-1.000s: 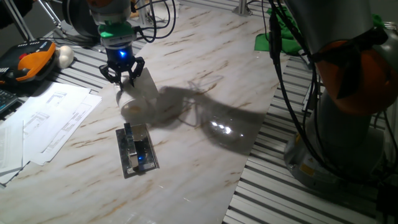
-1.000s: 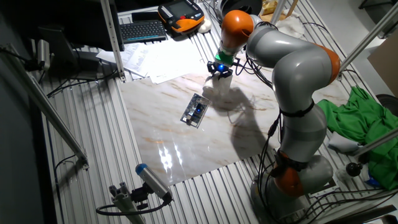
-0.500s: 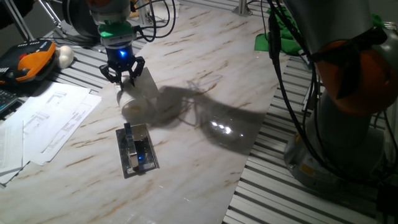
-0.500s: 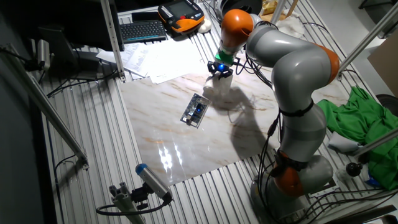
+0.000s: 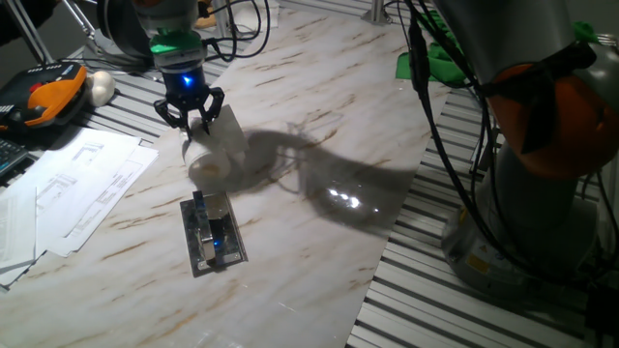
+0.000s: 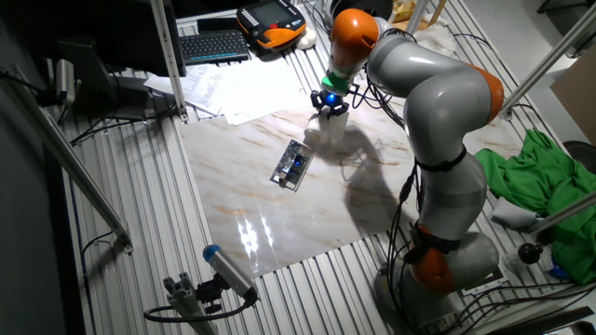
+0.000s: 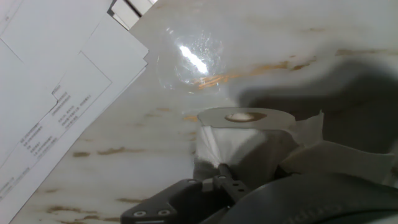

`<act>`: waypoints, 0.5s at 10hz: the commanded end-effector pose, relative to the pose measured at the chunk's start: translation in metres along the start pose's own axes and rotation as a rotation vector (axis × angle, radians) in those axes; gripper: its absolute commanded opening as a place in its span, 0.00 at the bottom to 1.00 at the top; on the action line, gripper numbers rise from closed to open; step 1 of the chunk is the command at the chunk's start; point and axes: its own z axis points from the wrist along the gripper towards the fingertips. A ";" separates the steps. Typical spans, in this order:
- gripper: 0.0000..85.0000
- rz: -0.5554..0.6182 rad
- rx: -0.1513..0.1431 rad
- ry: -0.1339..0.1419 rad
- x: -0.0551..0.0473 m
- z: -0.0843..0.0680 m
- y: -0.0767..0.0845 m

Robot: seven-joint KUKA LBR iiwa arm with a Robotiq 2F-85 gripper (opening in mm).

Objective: Put the toilet paper on its holder

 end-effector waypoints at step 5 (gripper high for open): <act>0.40 0.038 -0.021 -0.004 0.000 0.000 0.000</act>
